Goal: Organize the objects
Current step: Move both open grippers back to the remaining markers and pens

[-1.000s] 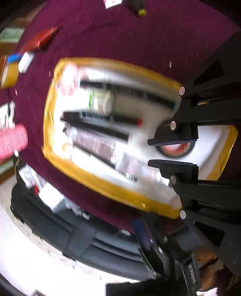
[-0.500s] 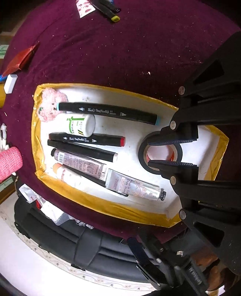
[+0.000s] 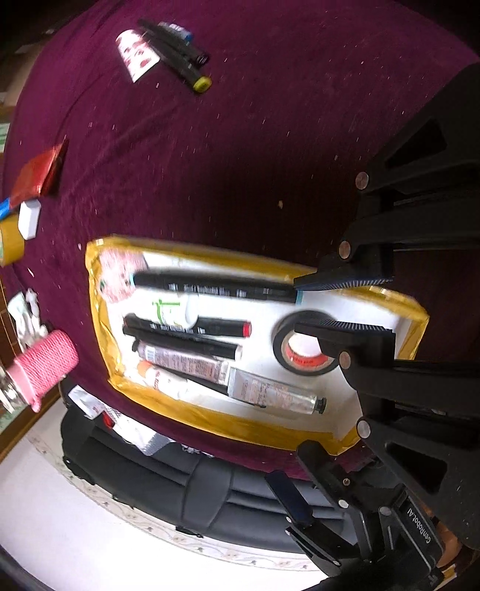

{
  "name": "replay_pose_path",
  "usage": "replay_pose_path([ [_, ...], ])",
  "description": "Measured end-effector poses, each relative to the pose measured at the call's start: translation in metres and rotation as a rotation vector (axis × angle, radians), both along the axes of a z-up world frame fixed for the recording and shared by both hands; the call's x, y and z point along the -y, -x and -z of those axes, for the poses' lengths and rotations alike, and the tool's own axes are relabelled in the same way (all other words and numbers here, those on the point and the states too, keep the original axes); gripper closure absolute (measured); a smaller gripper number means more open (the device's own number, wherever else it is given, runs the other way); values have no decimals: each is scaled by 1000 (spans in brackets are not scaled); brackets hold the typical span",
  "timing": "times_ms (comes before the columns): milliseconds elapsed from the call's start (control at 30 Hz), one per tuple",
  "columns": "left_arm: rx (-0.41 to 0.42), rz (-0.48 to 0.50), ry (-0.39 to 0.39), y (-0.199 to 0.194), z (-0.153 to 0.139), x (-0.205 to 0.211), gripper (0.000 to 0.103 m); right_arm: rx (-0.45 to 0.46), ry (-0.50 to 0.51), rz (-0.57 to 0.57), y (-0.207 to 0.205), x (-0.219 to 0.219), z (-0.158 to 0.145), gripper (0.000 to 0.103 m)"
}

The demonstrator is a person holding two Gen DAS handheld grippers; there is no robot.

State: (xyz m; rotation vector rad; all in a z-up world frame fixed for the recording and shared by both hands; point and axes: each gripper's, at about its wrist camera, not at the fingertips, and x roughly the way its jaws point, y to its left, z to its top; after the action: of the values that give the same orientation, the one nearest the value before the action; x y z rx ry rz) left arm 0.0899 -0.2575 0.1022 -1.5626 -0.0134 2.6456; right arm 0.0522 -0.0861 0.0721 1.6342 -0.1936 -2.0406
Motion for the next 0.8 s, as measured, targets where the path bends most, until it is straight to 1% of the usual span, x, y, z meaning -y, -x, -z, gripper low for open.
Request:
replay_pose_path([
  [233, -9, 38, 49, -1, -9, -50, 49, 9, 31, 54, 0, -48, -3, 89],
  [367, -11, 63, 73, 0, -13, -82, 49, 10, 50, 94, 3, -83, -5, 81],
  [467, -7, 79, 83, 2, -14, -106, 49, 13, 62, 119, 6, -108, -5, 80],
  [633, 16, 96, 98, 9, -8, -143, 49, 23, 79, 166, 13, -153, -1, 80],
  [800, 47, 113, 118, 18, 3, -177, 49, 43, 86, 209, 21, -194, 8, 78],
])
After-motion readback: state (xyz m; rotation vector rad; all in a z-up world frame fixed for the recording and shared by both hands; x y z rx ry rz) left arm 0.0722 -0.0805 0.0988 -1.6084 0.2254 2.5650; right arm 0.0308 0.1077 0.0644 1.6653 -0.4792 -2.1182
